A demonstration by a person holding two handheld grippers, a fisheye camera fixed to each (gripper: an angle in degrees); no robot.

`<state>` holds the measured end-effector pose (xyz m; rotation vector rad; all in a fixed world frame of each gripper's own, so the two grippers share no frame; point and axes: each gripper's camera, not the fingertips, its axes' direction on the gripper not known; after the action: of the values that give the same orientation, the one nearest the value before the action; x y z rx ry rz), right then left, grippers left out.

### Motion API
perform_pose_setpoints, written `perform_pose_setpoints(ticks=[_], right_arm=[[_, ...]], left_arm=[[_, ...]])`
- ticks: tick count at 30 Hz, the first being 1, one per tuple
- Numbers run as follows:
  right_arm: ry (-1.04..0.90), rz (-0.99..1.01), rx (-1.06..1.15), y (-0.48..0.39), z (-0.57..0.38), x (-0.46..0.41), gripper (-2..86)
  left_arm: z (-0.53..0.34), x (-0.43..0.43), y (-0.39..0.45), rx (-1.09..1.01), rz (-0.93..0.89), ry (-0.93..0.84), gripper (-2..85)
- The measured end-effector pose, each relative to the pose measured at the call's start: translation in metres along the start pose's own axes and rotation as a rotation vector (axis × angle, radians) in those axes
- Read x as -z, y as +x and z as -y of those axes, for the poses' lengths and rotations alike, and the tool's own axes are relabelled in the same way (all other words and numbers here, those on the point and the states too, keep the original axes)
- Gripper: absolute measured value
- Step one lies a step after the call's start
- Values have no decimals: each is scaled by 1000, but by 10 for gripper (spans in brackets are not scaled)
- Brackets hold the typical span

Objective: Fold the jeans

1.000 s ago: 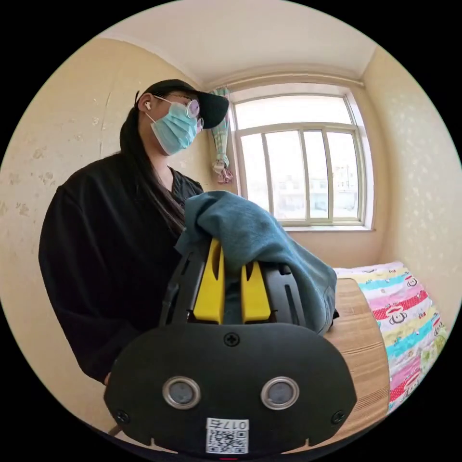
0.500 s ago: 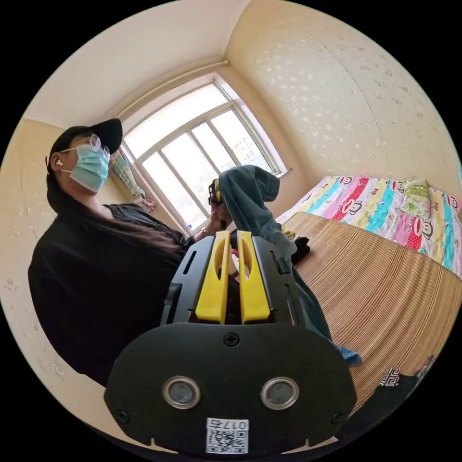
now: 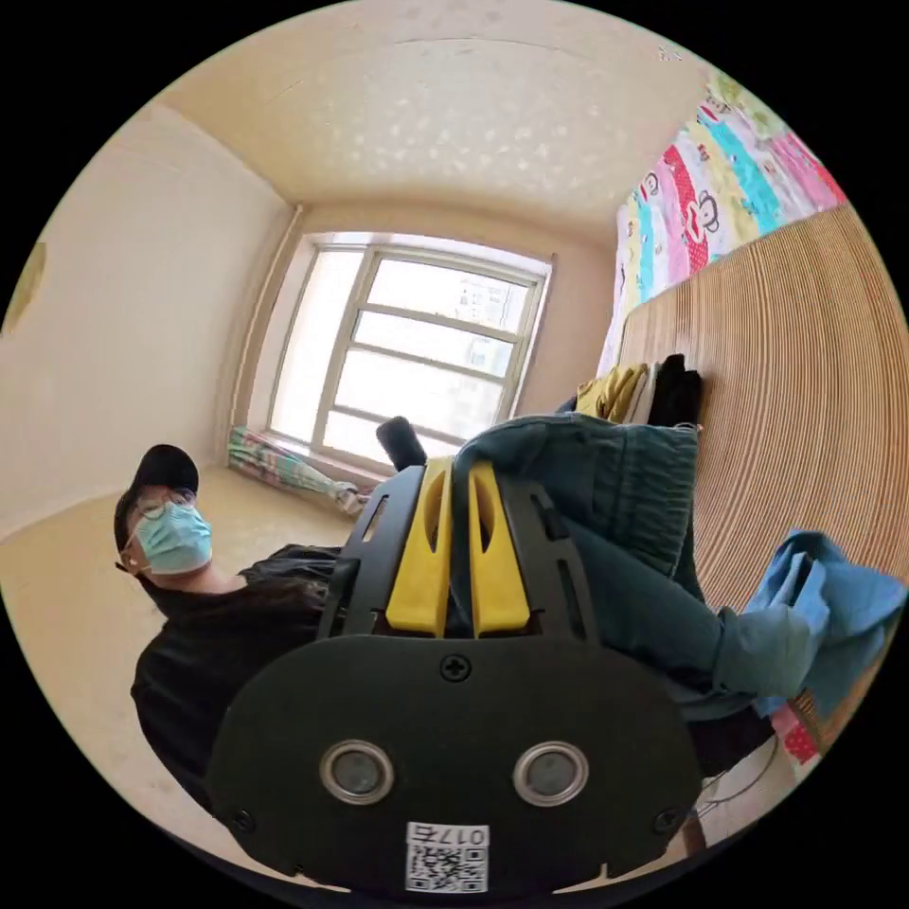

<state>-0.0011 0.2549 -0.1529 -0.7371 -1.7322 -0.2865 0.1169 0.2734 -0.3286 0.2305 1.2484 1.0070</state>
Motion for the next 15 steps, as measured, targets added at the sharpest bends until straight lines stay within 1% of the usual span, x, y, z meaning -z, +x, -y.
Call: perform_pose_setpoints(ticks=[1, 2, 3, 4, 5, 6, 7, 8, 9, 10, 11, 12, 13, 14, 15], right_arm=[[-57, -105, 127, -31, 5, -7, 28], [-126, -216, 258, -62, 7, -21, 26], [-165, -267, 322, -77, 6, -31, 26], [-246, -338, 427, -100, 4, -54, 24], [-323, -390, 504, -117, 0, -80, 23], [-358, -413, 535, -122, -2, -93, 22], [-427, -456, 588, -130, -9, -120, 20], [-503, -498, 636, -132, -17, -147, 19], [-550, -517, 662, -132, -22, -159, 19], [-625, -554, 702, -128, -32, -180, 18], [-669, -583, 715, -123, -39, -194, 19], [-691, -581, 716, -121, -42, -199, 19], [-709, -577, 708, -118, -47, -207, 20], [-700, -582, 694, -116, -50, -211, 22], [-698, -573, 688, -115, -52, -211, 23]], left_arm=[[-4, 17, -8, 61, -37, 67, 154], [-8, 34, -14, 117, -78, 149, 163], [-10, 43, -18, 149, -100, 193, 167], [-14, 57, -24, 204, -144, 268, 171], [-13, 63, -29, 251, -179, 297, 175], [-12, 64, -32, 276, -186, 285, 178], [-7, 59, -39, 332, -181, 223, 181], [-3, 46, -48, 386, -170, 120, 183], [-2, 38, -54, 404, -191, 72, 182], [-8, 26, -72, 472, -264, 35, 179], [-21, 17, -91, 537, -359, 41, 152], [-29, 14, -102, 575, -402, 55, 139], [-47, 8, -120, 637, -458, 77, 78], [-61, 3, -131, 643, -529, 101, 35], [-67, 2, -135, 636, -583, 122, 24]])
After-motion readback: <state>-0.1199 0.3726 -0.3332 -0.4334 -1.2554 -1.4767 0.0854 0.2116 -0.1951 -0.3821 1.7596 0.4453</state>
